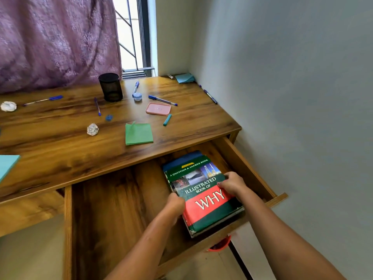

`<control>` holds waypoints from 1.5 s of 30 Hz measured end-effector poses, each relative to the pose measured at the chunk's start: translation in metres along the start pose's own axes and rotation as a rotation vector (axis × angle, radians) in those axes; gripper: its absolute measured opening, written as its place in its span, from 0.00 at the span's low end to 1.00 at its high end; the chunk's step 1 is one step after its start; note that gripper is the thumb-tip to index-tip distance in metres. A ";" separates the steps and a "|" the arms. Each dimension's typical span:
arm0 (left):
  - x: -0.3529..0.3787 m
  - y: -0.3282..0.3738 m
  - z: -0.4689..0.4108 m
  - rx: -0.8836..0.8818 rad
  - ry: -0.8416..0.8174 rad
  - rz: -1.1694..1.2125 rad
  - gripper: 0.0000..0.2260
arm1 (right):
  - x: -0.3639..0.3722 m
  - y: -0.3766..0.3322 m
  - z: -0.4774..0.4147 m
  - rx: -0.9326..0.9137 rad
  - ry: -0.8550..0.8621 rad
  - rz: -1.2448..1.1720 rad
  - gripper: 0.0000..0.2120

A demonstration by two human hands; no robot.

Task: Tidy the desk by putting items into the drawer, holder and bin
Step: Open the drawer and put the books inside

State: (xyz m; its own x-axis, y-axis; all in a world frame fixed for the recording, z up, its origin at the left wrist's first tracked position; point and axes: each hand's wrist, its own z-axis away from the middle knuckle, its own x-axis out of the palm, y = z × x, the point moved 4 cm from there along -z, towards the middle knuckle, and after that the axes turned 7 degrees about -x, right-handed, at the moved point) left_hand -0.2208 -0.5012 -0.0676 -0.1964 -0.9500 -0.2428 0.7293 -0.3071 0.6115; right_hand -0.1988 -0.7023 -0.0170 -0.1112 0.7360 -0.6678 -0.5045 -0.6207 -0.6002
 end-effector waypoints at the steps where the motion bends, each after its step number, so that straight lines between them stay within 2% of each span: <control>1: 0.003 0.002 -0.003 -0.011 -0.009 0.028 0.11 | -0.002 0.000 -0.004 -0.005 0.009 0.017 0.18; 5: 0.013 0.013 -0.013 -0.047 -0.044 0.155 0.07 | -0.002 0.011 -0.015 0.015 0.025 0.018 0.20; 15: 0.031 0.026 -0.034 -0.026 -0.075 -0.030 0.05 | -0.004 0.040 -0.031 0.086 0.121 0.005 0.23; 19: 0.045 0.030 -0.040 -0.015 -0.127 -0.037 0.07 | -0.015 0.044 -0.034 0.080 0.185 0.237 0.20; 22: 0.055 0.034 -0.042 -0.017 -0.168 -0.038 0.03 | -0.007 0.034 -0.037 0.000 0.132 0.370 0.18; 27: 0.059 0.038 -0.051 0.006 -0.136 -0.069 0.10 | 0.027 0.022 -0.033 -0.098 0.026 0.470 0.33; 33: 0.052 0.038 -0.064 -0.004 -0.088 -0.064 0.06 | 0.062 0.026 -0.017 -0.129 -0.154 0.672 0.53; 35: 0.050 0.037 -0.067 -0.008 -0.093 -0.040 0.07 | 0.070 0.026 -0.010 -0.138 -0.170 0.753 0.56; 37: 0.048 0.033 -0.065 -0.001 -0.109 -0.019 0.09 | 0.073 0.026 -0.005 -0.142 -0.149 0.770 0.53; 40: 0.044 0.027 -0.060 0.021 -0.168 0.036 0.02 | 0.073 0.024 -0.001 -0.135 -0.160 0.759 0.47; 42: 0.042 0.023 -0.053 0.031 -0.225 0.075 0.01 | 0.074 0.023 0.003 -0.144 -0.171 0.775 0.45; 45: 0.041 0.015 -0.039 0.069 -0.278 0.020 0.06 | 0.076 0.023 0.010 -0.170 -0.180 0.796 0.43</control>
State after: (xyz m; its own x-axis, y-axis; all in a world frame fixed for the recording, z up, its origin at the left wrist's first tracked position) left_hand -0.1919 -0.5431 -0.0978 -0.3617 -0.9321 -0.0202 0.6903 -0.2823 0.6661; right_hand -0.2271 -0.6580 -0.0773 -0.5222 0.0827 -0.8488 -0.0829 -0.9955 -0.0459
